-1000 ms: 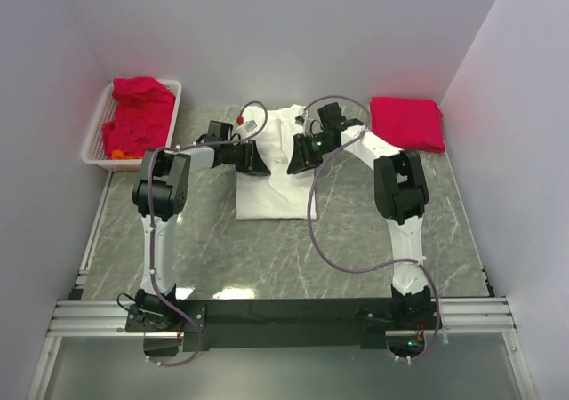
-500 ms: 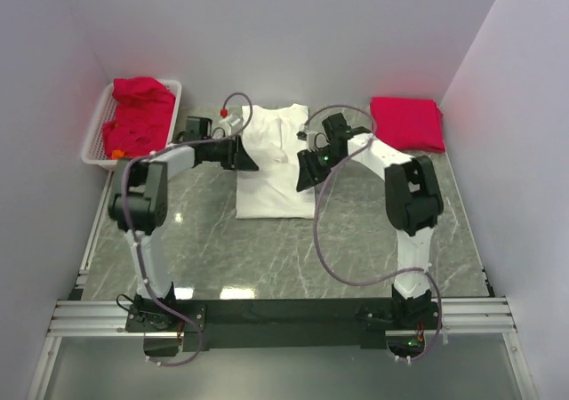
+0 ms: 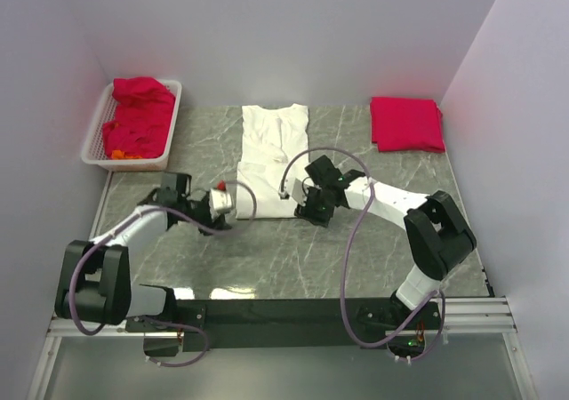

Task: Fold and stack the t-shirts
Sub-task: Fold the tshirt

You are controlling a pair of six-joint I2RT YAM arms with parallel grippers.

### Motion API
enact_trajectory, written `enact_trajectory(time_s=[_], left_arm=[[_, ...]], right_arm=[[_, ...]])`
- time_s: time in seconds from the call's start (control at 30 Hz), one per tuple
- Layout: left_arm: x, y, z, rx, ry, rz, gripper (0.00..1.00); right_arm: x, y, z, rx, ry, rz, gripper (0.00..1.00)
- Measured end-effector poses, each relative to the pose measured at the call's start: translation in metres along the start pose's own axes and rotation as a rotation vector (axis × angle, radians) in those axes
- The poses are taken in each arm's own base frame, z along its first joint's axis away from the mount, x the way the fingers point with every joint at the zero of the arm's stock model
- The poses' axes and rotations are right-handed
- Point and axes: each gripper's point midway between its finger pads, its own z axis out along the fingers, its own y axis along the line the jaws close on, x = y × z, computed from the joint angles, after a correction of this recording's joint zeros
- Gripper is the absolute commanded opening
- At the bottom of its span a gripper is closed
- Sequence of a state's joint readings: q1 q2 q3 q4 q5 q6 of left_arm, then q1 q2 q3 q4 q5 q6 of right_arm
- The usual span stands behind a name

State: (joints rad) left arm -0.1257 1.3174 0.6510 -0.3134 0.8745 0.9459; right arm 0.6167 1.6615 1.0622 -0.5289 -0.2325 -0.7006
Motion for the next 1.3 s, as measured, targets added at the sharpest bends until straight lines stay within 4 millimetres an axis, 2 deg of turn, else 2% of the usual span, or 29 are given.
enact_trajectory(time_s=[0.07,0.2,0.43,0.6,0.67,0.7,0.73,0.83,0.9,0.97,1.0,1.17,1.3], left_arm=[[0.014,-0.017,0.009,0.022,0.034,0.098,0.54],[0.015,-0.024,0.028,0.023,0.049,0.29,0.54],[0.015,-0.012,0.046,-0.044,0.072,0.466,0.5],[0.021,0.005,0.056,-0.094,0.106,0.501,0.45],[0.02,0.013,0.058,-0.115,0.113,0.516,0.4],[0.02,0.016,0.06,-0.124,0.119,0.521,0.37],[0.02,0.019,0.061,-0.129,0.123,0.523,0.3],[0.023,0.022,0.062,-0.134,0.142,0.521,0.16],[0.025,0.021,0.062,-0.134,0.152,0.518,0.12],[0.026,0.021,0.061,-0.131,0.158,0.518,0.09],[0.026,0.02,0.061,-0.131,0.159,0.519,0.09],[0.025,0.019,0.06,-0.127,0.163,0.525,0.07],[0.026,0.019,0.06,-0.126,0.165,0.524,0.06]], right_arm=[[0.007,-0.005,0.005,0.036,0.018,-0.07,0.57],[0.009,-0.016,0.011,0.099,0.025,-0.18,0.54],[-0.004,-0.021,0.015,0.146,0.009,-0.284,0.45],[0.001,-0.017,0.024,0.142,0.027,-0.31,0.43],[0.003,-0.016,0.026,0.143,0.033,-0.32,0.43],[0.002,-0.017,0.026,0.146,0.033,-0.323,0.38],[0.002,-0.017,0.027,0.147,0.033,-0.33,0.35],[0.003,-0.016,0.028,0.145,0.037,-0.335,0.28],[0.004,-0.015,0.028,0.145,0.038,-0.333,0.36],[0.004,-0.015,0.028,0.143,0.039,-0.321,0.55],[0.004,-0.015,0.028,0.145,0.038,-0.316,0.58],[0.005,-0.011,0.023,0.136,0.033,-0.307,0.58],[0.005,-0.004,0.023,0.121,0.036,-0.317,0.47]])
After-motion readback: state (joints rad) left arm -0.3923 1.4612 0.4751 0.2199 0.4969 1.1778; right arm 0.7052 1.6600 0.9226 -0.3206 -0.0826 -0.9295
